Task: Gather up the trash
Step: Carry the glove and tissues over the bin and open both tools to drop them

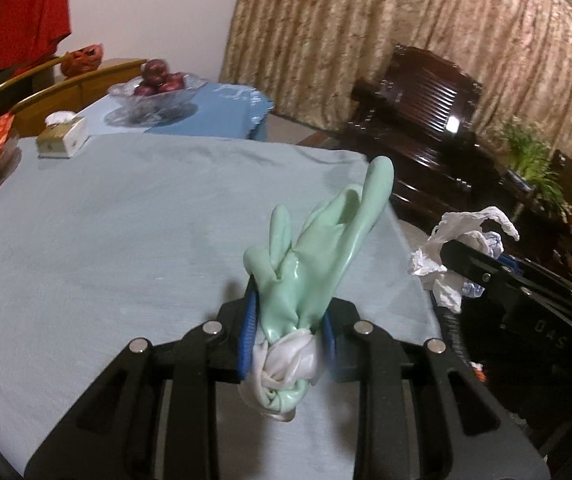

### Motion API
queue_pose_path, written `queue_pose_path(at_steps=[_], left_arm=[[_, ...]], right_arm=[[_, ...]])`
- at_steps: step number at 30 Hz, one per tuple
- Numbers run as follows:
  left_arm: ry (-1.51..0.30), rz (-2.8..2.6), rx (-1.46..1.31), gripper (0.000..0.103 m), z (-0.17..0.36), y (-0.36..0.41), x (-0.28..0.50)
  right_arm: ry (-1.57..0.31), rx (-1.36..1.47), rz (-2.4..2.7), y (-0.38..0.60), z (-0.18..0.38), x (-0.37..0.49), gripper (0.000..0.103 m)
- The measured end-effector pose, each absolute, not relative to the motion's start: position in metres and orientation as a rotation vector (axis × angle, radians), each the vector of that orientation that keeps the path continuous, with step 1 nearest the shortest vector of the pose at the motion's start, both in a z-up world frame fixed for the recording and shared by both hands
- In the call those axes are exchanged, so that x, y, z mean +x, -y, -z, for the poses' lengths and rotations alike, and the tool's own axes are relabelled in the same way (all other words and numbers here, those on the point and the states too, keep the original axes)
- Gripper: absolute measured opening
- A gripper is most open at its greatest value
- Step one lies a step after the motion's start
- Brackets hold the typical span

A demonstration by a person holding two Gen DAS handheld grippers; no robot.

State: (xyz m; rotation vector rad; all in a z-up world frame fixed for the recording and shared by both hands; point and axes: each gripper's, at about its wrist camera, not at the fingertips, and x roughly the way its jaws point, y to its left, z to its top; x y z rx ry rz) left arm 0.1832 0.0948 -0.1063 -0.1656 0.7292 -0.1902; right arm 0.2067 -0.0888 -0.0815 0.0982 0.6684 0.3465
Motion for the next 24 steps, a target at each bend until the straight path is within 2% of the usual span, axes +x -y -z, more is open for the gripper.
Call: queue_pose_path(at_steps=[13,24], left_arm=[[-0.703,0.424,-0.099,0.026,0.084,0.026,0.165],[-0.739,0.568,-0.052,0.026,0.105,0.126,0.175]], right_arm=[[-0.631,0.135,-0.137,0.216,0.064,0.146,0.023],[-0.671,0.143,0.01,0.293,0.089,0.123,0.023]])
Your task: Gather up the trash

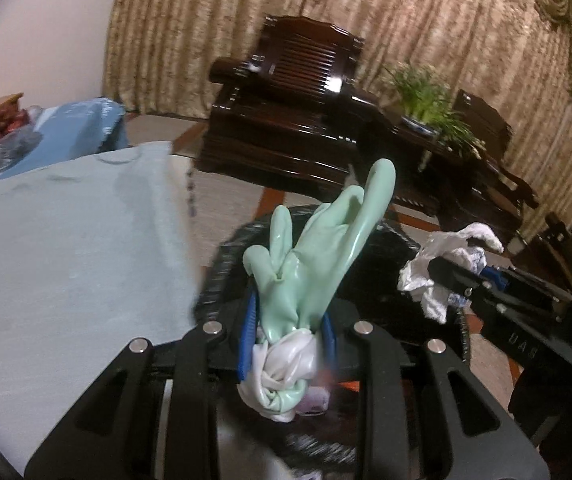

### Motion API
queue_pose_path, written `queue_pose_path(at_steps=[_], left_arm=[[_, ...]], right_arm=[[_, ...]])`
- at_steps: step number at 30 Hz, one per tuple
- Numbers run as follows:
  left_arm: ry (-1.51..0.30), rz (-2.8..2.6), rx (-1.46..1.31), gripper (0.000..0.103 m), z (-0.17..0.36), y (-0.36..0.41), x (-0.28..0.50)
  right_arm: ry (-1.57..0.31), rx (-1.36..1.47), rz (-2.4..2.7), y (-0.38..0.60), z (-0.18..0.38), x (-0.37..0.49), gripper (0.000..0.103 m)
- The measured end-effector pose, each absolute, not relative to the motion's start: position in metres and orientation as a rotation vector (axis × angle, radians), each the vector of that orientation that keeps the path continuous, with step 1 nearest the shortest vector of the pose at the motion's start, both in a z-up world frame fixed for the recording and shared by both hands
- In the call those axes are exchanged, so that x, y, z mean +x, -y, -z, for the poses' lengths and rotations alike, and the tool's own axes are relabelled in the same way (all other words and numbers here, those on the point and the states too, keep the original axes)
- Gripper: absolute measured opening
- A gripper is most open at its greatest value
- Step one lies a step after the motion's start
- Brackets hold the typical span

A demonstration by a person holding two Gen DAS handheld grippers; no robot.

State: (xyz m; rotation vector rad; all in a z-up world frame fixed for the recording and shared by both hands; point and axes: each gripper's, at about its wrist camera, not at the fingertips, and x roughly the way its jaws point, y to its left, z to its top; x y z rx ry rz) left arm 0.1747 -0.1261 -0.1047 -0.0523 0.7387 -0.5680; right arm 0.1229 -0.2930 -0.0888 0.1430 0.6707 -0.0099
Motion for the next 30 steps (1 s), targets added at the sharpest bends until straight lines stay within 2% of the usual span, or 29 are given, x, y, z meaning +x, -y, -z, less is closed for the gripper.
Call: queue_pose_path(at_steps=[12,13,17,19,20,22,23,26,30], left_arm=[[-0.837,0.664,-0.037,0.028,0.153,0.199,0.202],[-0.852,0.668,-0.036,0.029,0.157,0.201,0.204],[-0.884,0.668,-0.039,0.037,0.163,0.199,0.21],[-0.88,0.668,-0.043,0.055,0.162,0.195,0.211],[-0.87,0.662,-0.043,0.056,0.161,0.193,0.21],[-0.864,0.669,-0.05,0.061,0.158,0.191,0.211],[-0.861,0.667,-0.053,0.065,0.157,0.189,0.211],[-0.855,0.658,-0.056,0.068,0.151,0.182,0.211],[-0.83,0.637,-0.061,0.076,0.141,0.167,0.208]], right_arm=[[-0.735,0.192,0.095,0.339,0.125,0.123,0.022],[-0.739,0.194,0.096,0.341,0.128,0.124,0.028],[-0.76,0.198,0.098,0.343,0.139,0.126,0.037],[-0.769,0.201,0.103,0.344,0.143,0.125,0.043],[-0.77,0.204,0.105,0.344,0.144,0.124,0.045],[-0.767,0.204,0.114,0.345,0.144,0.122,0.057],[-0.766,0.203,0.12,0.346,0.144,0.122,0.06],[-0.761,0.201,0.128,0.349,0.142,0.121,0.071],[-0.743,0.198,0.128,0.348,0.133,0.118,0.09]])
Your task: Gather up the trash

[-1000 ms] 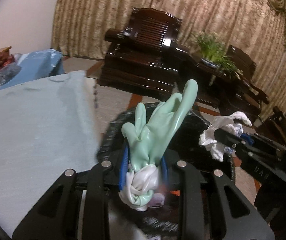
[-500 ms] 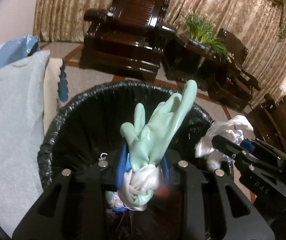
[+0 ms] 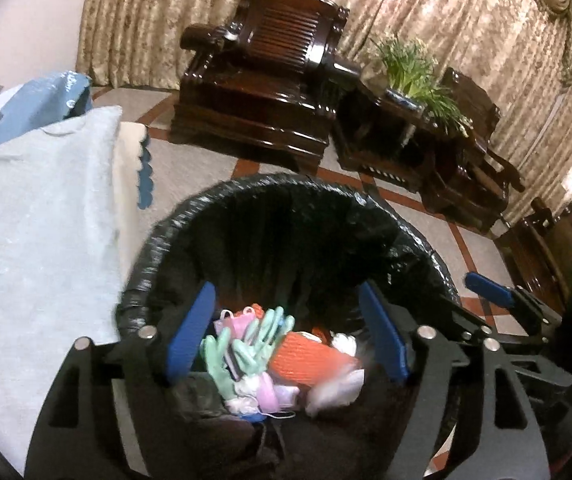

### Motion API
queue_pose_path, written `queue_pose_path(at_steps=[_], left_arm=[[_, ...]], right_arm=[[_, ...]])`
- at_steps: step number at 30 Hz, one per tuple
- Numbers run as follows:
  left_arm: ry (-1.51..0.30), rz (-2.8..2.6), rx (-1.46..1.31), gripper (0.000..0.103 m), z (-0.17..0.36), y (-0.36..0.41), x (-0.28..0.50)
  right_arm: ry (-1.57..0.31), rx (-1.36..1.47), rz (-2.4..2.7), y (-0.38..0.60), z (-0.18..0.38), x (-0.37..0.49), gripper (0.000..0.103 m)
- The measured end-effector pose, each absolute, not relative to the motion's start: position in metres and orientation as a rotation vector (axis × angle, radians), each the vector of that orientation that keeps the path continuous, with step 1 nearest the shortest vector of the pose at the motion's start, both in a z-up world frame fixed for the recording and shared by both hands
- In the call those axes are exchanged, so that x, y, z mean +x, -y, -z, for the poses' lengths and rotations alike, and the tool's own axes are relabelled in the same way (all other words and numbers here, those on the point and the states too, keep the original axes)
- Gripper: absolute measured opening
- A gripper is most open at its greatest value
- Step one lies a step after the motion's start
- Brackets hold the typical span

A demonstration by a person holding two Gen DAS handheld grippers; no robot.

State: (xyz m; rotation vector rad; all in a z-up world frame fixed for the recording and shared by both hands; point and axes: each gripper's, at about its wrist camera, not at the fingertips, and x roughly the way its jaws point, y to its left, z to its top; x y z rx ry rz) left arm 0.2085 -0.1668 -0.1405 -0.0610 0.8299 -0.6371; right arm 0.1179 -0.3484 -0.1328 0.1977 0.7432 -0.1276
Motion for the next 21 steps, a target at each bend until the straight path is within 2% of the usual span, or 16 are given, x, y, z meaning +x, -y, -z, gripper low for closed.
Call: queue_pose_path(at_steps=[4,7,21], left_arm=[[-0.794,0.603,-0.05,0.088,0.128,0.148,0.201],[-0.768,0.561,-0.033,0.091,0.116,0.134,0.191],[-0.702,0.416,-0.027,0.092,0.067,0.068,0.124]], right_arm=[[-0.727,0.195,0.102,0.341,0.12,0.114,0.096],[-0.715,0.211,0.082,0.335,0.11,0.11,0.097],[-0.666,0.217,-0.017,0.284,0.045,0.076,0.097]])
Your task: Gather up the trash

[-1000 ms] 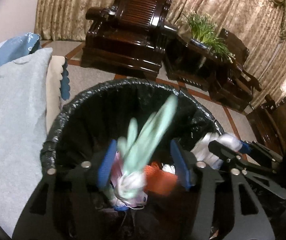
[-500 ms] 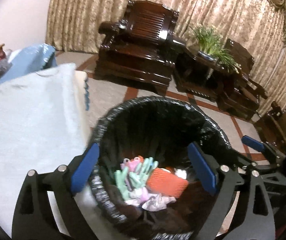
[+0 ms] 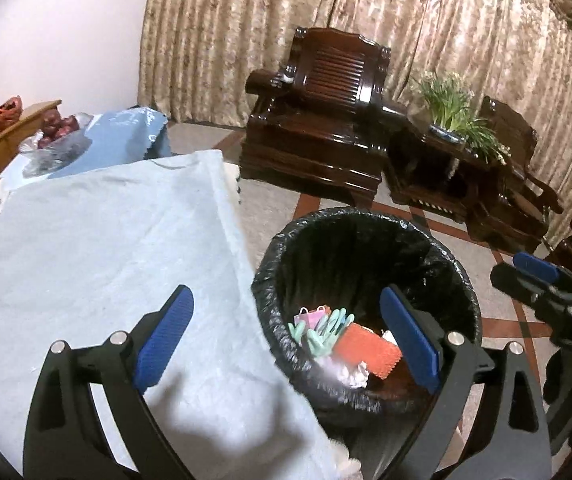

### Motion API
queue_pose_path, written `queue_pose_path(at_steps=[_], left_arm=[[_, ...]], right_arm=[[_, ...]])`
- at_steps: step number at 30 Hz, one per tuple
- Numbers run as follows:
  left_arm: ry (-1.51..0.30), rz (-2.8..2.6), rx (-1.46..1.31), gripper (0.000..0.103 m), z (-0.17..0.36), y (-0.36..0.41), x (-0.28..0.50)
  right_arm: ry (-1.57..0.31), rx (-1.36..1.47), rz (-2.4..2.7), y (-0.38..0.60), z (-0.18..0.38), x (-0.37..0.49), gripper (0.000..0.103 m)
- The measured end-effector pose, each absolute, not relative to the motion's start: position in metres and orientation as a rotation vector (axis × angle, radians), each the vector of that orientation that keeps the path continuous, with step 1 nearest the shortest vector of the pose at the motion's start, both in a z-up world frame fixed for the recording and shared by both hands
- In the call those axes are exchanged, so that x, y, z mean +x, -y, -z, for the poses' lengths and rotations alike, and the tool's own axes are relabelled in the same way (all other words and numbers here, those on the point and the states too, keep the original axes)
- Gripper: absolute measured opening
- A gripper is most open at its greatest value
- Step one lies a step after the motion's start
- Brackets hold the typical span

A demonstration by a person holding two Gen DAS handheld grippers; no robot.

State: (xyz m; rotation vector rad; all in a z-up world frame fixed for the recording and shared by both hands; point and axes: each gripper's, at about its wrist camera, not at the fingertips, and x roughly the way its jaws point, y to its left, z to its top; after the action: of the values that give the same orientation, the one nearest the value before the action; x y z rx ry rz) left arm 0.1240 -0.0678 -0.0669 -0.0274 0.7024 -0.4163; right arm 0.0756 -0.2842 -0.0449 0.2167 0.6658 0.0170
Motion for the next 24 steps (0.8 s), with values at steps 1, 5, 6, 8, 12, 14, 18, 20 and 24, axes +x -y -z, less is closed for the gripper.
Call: queue_pose_path(at_steps=[1,5,6,8,12,14,18,20,24], left_arm=[[-0.699,0.413,-0.029,0.093,0.065,0.066,0.119],[-0.684,0.397,-0.044,0.093,0.052,0.052,0.1],[-0.678,0.392,-0.047,0.093,0.048,0.049,0.096],[-0.666,0.387,-0.047,0.093,0.041,0.046,0.09],[-0.641,0.381,-0.037,0.094,0.032,0.043,0.077],[-0.633,0.377,-0.036,0.094,0.028,0.041,0.07],[-0.612,0.369,-0.047,0.094,0.022,0.036,0.059],[-0.602,0.366,-0.051,0.095,0.018,0.035,0.054],[-0.591,0.366,-0.05,0.095,0.015,0.032,0.048]], right_arm=[[-0.665,0.218,-0.021,0.282,0.043,0.073,0.097],[-0.658,0.205,-0.037,0.27,0.029,0.061,0.097],[-0.654,0.199,-0.042,0.266,0.026,0.057,0.097],[-0.647,0.188,-0.049,0.26,0.021,0.051,0.097],[-0.628,0.168,-0.061,0.249,0.01,0.04,0.097],[-0.621,0.156,-0.064,0.245,0.006,0.035,0.097],[-0.612,0.141,-0.067,0.239,0.0,0.028,0.097],[-0.609,0.141,-0.07,0.237,-0.001,0.025,0.097],[-0.601,0.132,-0.075,0.234,-0.004,0.021,0.097]])
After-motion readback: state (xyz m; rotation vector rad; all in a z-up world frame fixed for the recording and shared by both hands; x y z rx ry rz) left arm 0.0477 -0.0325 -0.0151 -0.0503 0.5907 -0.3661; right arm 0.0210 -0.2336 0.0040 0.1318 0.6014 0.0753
